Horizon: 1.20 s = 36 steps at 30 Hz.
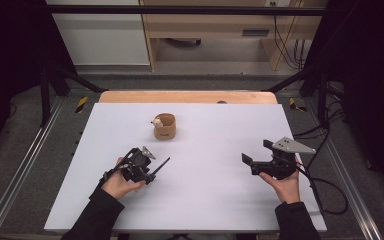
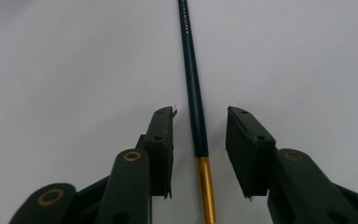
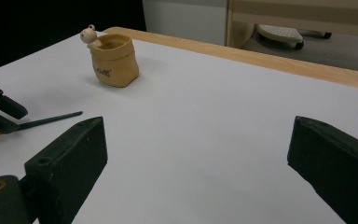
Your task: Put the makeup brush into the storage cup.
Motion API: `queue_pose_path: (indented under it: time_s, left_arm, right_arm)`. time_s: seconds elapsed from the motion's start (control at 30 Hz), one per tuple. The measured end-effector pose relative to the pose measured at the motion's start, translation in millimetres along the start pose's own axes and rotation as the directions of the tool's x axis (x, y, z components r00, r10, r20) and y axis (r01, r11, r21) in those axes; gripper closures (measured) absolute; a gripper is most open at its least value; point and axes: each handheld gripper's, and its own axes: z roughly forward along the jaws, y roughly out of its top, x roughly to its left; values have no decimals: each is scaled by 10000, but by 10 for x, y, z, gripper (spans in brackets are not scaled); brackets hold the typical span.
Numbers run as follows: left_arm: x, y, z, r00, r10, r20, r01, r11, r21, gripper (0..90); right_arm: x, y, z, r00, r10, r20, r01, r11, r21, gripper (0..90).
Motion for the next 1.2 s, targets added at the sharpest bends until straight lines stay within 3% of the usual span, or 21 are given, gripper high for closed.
queue_pose_path:
  time_s: [0.3,0.5,0.77,1.2]
  left_arm:
    - [-27,9,61,9999,73,111,-76,9997,219,712]
    - [-25,9,62,9996,-95,263,88,9996,259,751]
    - [-52,10,64,9998,-42,208,36,9997,259,827]
    - [-54,0,57,9999,-34,156,32,9999,121,831]
  right_arm:
    - [5,-2,4,10000,-2,-12,2,10000,37,50]
    - [4,-1,6,10000,-15,-38,16,10000,52,50]
    - [7,-4,12,10000,-40,-60,41,10000,66,50]
    - [15,-6,19,10000,-20,-74,20,9999,107,50]
